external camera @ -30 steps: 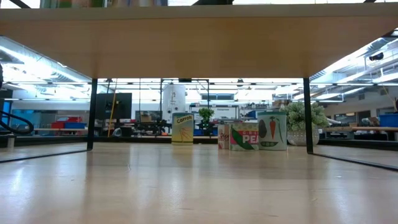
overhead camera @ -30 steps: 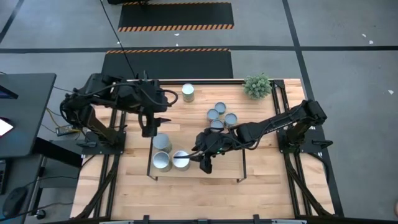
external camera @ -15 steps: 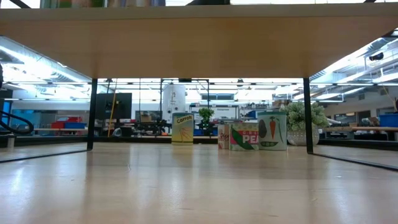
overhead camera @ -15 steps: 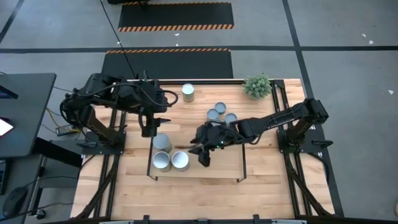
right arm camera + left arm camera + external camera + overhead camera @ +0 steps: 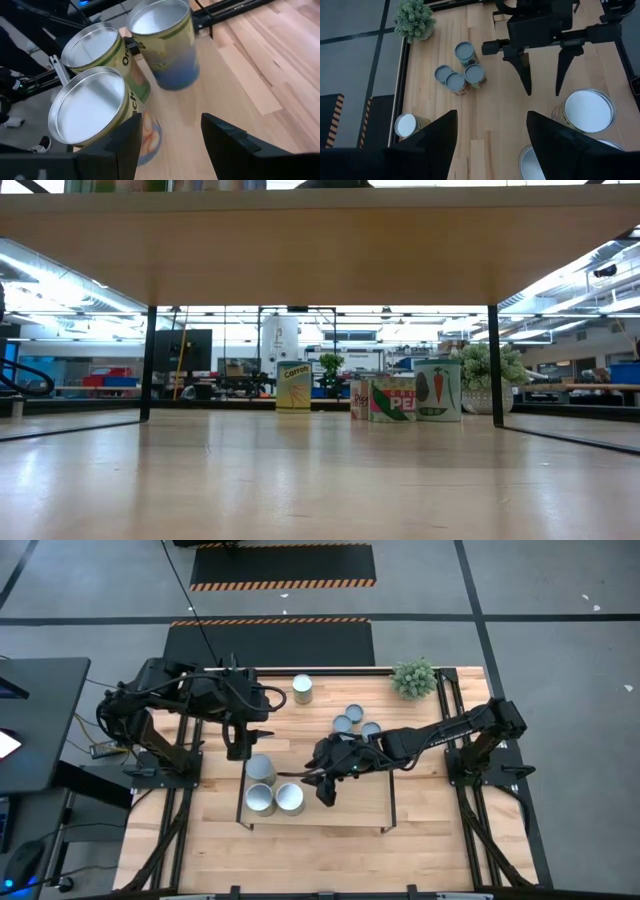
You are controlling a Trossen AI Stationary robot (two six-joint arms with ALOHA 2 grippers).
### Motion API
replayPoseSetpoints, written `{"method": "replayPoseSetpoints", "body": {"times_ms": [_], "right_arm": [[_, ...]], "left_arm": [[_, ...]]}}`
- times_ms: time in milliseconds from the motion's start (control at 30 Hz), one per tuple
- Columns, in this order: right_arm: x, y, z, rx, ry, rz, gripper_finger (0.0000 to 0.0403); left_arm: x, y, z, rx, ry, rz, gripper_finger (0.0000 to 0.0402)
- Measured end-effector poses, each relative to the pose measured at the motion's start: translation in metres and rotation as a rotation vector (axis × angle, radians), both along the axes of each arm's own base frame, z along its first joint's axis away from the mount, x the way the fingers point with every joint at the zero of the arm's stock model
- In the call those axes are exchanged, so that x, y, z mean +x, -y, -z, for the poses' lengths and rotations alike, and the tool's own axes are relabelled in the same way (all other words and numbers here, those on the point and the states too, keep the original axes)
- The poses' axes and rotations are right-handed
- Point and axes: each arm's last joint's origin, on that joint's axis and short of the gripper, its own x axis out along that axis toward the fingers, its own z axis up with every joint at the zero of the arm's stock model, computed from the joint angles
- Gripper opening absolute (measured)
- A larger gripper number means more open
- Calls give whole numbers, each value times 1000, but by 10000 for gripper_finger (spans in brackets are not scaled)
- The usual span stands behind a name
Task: Pick and place cans onto a shelf
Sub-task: Put the canned peaches on the shelf, then put the canned carrots on the shelf
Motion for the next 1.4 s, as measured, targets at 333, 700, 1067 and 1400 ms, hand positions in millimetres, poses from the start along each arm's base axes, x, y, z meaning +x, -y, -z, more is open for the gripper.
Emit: {"method": "replayPoseSetpoints", "body": {"times_ms": [333,700,1067,1400], "right_arm": [[0,-5,-2,-14,26,-49,210],[1,-7,-4,-8,41,-82,210],[0,-9,-4,-10,42,-115,210],[-38,9,-45,-58,60,-6,210]], "left_arm": [[0,0,0,-1,-1,0,243],[0,0,0,-1,-2,0,243],[-1,0,1,-5,-9,2,243],[-3,10,2,-163,-47,141,242]]}}
